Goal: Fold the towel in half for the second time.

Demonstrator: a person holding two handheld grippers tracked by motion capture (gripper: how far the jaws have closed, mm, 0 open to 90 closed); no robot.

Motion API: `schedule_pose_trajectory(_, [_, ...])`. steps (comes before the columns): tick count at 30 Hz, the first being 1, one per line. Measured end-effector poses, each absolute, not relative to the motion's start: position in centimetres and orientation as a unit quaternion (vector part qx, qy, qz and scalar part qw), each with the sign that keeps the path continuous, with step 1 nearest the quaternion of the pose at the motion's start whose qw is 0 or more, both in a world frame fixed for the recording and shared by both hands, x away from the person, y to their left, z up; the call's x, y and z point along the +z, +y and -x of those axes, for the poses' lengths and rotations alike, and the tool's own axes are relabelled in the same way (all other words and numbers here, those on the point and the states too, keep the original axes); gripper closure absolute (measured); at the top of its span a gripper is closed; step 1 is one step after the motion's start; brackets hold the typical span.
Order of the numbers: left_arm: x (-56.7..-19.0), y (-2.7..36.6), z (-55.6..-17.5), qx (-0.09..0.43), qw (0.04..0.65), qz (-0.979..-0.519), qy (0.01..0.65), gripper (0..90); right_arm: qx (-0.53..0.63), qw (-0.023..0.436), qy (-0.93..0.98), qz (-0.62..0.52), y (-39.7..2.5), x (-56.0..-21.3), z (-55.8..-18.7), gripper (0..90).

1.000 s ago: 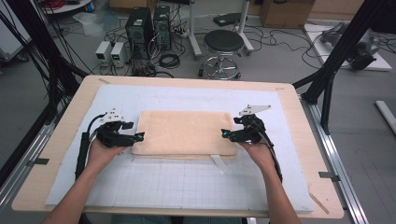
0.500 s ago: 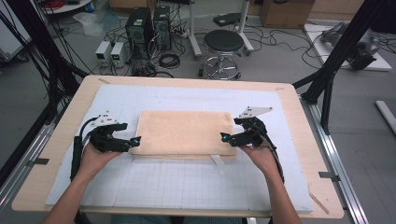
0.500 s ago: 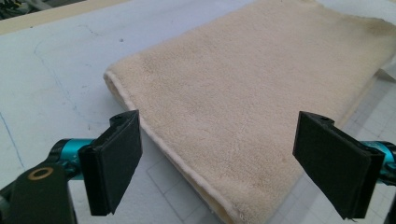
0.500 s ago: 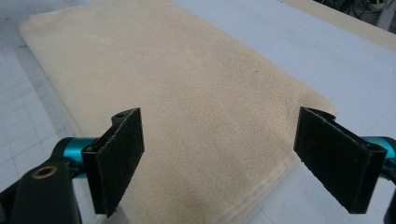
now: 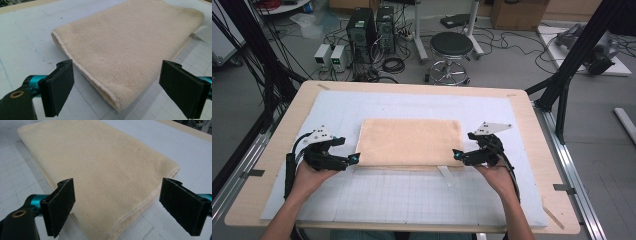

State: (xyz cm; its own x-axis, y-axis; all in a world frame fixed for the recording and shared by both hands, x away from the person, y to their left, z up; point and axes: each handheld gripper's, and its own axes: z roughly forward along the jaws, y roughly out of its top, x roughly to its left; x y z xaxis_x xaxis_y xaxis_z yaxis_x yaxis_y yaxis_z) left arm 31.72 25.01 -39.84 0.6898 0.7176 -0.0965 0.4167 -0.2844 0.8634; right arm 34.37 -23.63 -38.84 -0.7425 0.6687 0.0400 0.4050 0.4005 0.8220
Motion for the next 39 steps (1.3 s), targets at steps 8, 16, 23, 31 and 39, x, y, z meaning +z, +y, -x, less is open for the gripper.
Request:
schedule_pose_trajectory(8, [-40.0,25.0,-30.7,0.157,0.478,-0.786,0.358,11.4,0.45,0.154,0.817,-0.327,-24.5,-39.2,-33.0,12.3])
schedule_pose_trajectory(16, [-40.0,25.3,-29.5,0.161,0.475,-0.789,0.354,10.5,0.452,0.158,0.814,-0.329,-25.0,-39.4,-31.7,12.3])
schedule_pose_trajectory(23, [-40.0,25.6,-28.7,0.166,0.474,-0.79,0.35,10.4,0.451,0.16,0.815,-0.329,-25.6,-39.7,-30.7,12.2])
schedule_pose_trajectory(31, [-39.9,26.0,-27.8,0.172,0.476,-0.788,0.351,10.4,0.453,0.164,0.812,-0.331,-26.4,-39.9,-29.7,12.1])
schedule_pose_trajectory(39, [-39.9,26.6,-26.8,0.174,0.475,-0.789,0.35,10.4,0.456,0.171,0.807,-0.334,-27.2,-39.8,-28.4,12.1])
